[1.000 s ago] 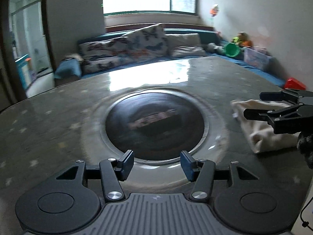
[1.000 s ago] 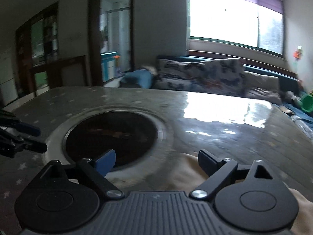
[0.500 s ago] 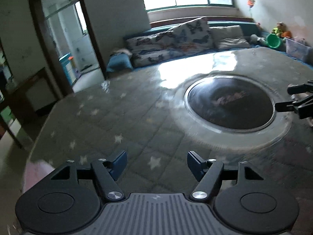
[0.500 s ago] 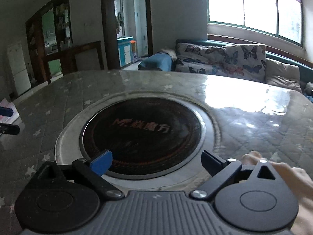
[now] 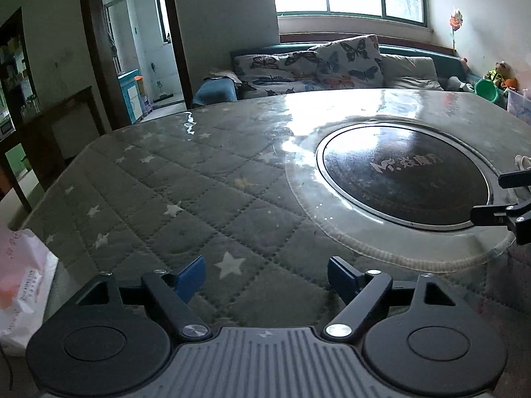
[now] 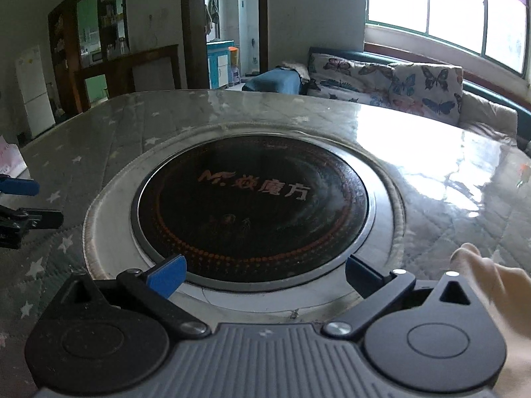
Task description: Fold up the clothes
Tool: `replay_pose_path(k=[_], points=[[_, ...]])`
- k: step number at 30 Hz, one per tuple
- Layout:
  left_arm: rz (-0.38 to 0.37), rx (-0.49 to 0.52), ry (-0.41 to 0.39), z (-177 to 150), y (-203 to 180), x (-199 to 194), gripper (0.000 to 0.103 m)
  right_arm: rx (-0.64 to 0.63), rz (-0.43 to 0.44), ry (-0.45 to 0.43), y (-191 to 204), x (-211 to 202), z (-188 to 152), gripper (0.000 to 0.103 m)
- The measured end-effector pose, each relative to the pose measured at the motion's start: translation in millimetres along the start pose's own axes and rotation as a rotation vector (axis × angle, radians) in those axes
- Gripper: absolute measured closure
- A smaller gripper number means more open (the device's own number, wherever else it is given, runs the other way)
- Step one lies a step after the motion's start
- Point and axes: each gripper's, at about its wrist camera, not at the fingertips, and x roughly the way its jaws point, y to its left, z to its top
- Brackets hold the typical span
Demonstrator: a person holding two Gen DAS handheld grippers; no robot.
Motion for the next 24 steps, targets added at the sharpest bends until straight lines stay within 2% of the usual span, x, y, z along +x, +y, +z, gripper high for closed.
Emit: replay_pose_path(k=[12, 24], points=[[0.018, -0.048, -0.027, 3.6, 0.3, 15.4, 0.000, -0.017, 0.005, 0.034, 0.6, 7.3, 2.4, 0.000], [-0.009, -0.122, -0.001, 4.2, 11.8, 19.6, 0.000, -0.015, 0.005, 0.031, -1.9, 7.7, 2.2, 0.000]])
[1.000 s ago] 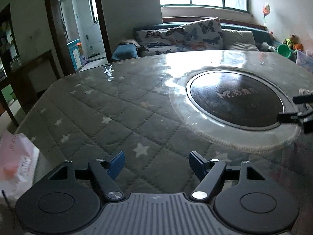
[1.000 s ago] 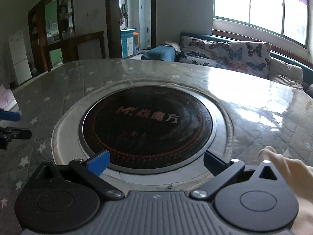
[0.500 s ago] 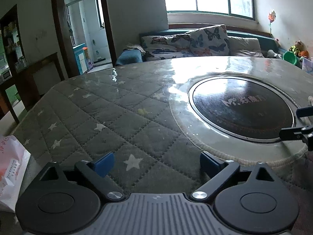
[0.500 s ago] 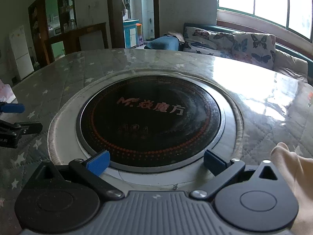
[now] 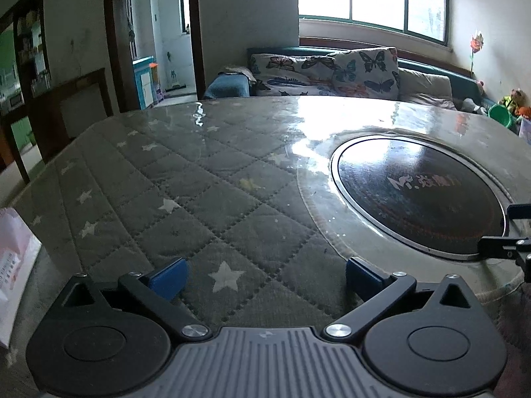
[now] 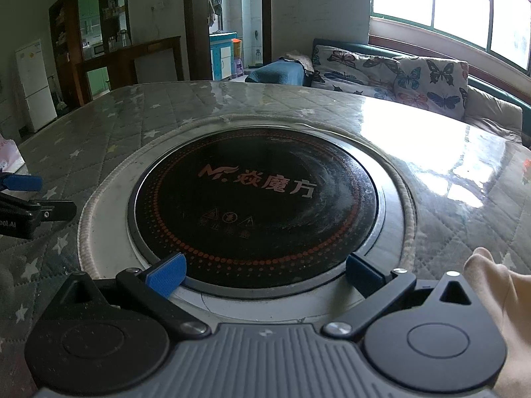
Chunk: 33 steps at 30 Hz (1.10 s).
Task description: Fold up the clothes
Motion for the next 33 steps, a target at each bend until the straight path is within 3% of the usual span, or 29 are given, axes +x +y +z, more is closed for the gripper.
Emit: replay_pose_path(k=[33], points=[[-0.007, -0.008, 0.000, 1.4, 1.4, -0.6, 0.000, 0.000, 0.000, -0.001, -0.2, 0.7, -0.2, 0.000]])
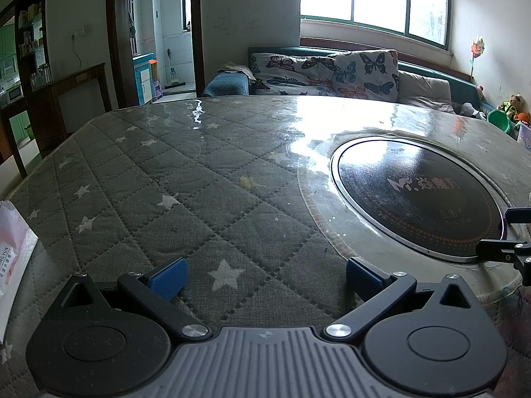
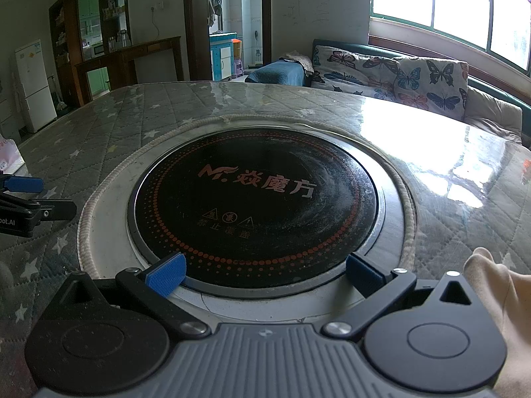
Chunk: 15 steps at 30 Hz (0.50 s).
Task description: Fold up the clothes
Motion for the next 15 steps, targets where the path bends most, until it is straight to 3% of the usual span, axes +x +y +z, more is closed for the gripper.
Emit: replay_pose_path(k=[15], points=[[0.001, 0.001, 0.000, 0.2, -0.2, 1.2, 0.000, 0.000, 0.000, 0.000, -0.2, -0.2, 0.1, 0.000]])
